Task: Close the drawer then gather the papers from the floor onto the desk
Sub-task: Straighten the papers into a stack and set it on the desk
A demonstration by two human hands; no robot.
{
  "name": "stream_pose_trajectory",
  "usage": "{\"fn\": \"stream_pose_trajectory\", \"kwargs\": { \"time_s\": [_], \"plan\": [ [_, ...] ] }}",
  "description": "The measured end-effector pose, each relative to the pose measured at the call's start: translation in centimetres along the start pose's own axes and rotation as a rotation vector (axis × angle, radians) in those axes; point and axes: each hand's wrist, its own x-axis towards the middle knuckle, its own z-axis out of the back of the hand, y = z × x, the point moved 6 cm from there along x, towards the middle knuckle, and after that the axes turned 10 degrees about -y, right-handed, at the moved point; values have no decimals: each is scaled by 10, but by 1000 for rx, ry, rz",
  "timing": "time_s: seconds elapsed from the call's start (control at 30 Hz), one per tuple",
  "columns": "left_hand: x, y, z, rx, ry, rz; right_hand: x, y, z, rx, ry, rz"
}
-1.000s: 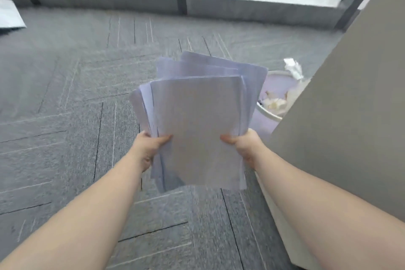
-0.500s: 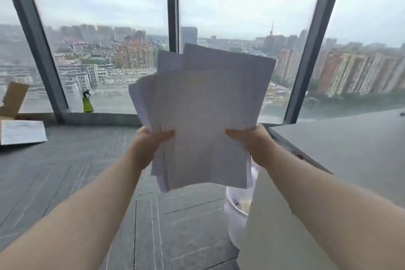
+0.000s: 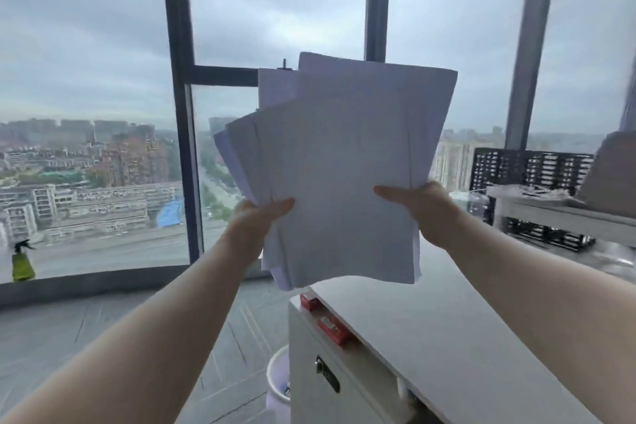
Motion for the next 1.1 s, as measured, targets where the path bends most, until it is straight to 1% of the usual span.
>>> {"fn": "stream_pose_trajectory", "kwargs": {
  "time_s": [0.13, 0.2, 0.3, 0.4, 0.53, 0.67, 0.73, 0.87, 1.0, 1.1],
  "plan": [
    [-22, 15, -88, -40, 130, 40, 2, 21, 96, -29, -112, 34],
    [-35, 26, -125, -64, 156, 61, 1, 22, 138, -35, -158, 25],
    [-55, 48, -169, -85, 191, 107, -4, 18, 188, -29, -210, 4],
    [-69, 70, -199, -100, 202, 126, -9, 10, 220, -1, -219, -20],
    [-77, 87, -227, -116, 197, 132, -7, -5, 247, 15, -225, -62],
    [-74, 93, -248, -104, 271, 130, -4, -15, 265, -27, -280, -67],
    [-72, 92, -256, -104, 269, 117, -3, -19, 271, -43, -304, -71],
    [-68, 93, -267, -99, 337, 101, -2, -26, 278, -11, -309, -74],
    [-69, 91, -273, -119, 429, 61, 0, -24, 277, 4, -269, -74],
    [-67, 86, -278, -141, 406, 24, 1, -15, 266, 25, -215, -49]
  ]
}}
